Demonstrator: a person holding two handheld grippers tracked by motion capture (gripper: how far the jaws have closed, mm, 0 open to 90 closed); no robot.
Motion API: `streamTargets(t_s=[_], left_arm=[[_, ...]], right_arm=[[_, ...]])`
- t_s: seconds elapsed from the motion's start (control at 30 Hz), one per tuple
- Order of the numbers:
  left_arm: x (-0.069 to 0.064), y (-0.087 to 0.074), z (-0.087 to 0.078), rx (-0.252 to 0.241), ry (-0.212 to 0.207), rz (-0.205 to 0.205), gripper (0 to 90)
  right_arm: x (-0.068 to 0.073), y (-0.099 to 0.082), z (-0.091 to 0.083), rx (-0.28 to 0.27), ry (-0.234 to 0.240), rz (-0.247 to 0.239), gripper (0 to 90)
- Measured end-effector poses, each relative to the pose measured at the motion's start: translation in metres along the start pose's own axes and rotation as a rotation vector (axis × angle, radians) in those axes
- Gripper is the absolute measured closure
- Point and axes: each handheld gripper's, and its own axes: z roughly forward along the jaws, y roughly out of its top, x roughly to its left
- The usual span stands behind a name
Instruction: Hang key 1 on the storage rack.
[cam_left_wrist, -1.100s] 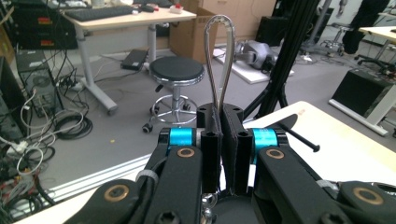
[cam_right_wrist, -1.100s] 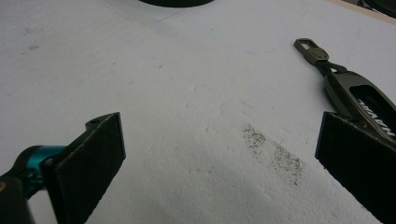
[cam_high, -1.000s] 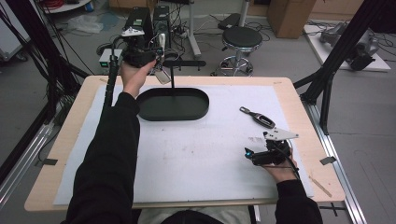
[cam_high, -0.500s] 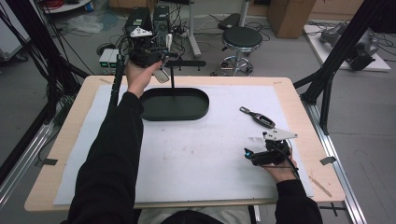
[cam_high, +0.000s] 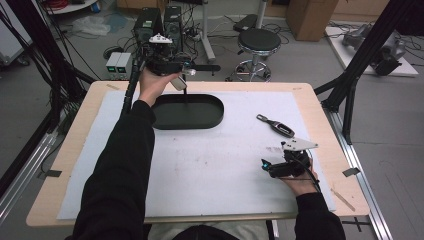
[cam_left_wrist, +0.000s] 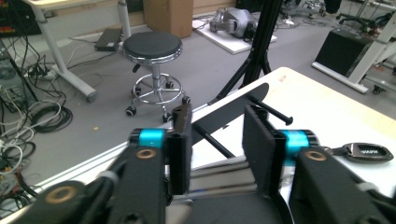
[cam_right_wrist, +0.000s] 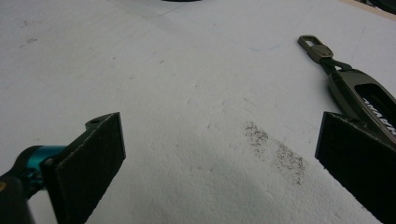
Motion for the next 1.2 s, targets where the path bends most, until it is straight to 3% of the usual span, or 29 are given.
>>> streamTargets(t_s=[0.07,0.13,0.3,0.53,0.73,0.87,0.97,1.07,1.2], left_arm=[[0.000,0.001,-0.002,-0.002,0.004,-0.002,59.6],[0.000,0.002,-0.006,-0.009,0.019,0.001,49.8],[0.000,0.002,-0.020,-0.063,0.012,0.006,38.6],[0.002,-0.006,-0.033,-0.057,0.030,0.033,21.1],[0.005,-0.012,-0.043,-0.021,0.004,0.037,8.2],[0.005,-0.015,-0.050,-0.009,-0.010,0.039,1.7],[0.010,-0.019,-0.054,0.006,-0.052,0.034,1.7],[0.013,-0.025,-0.058,0.039,-0.058,0.028,1.7],[0.017,-0.032,-0.067,0.025,-0.039,0.021,1.7]], right_arm=[[0.000,0.000,0.000,0.002,-0.001,0.001,0.8],[0.000,0.000,0.000,0.002,-0.001,0.000,0.8],[0.001,0.000,0.001,0.002,0.000,0.000,0.8],[0.001,0.000,0.001,0.001,0.003,-0.002,0.8],[0.001,0.001,0.001,-0.003,0.003,-0.001,0.8],[0.001,0.001,0.001,-0.002,0.002,-0.003,0.8],[0.002,0.001,0.001,-0.005,0.001,-0.001,0.8],[0.002,0.001,0.001,-0.005,0.000,-0.001,0.8],[0.002,0.001,0.001,-0.002,0.001,-0.001,0.8]])
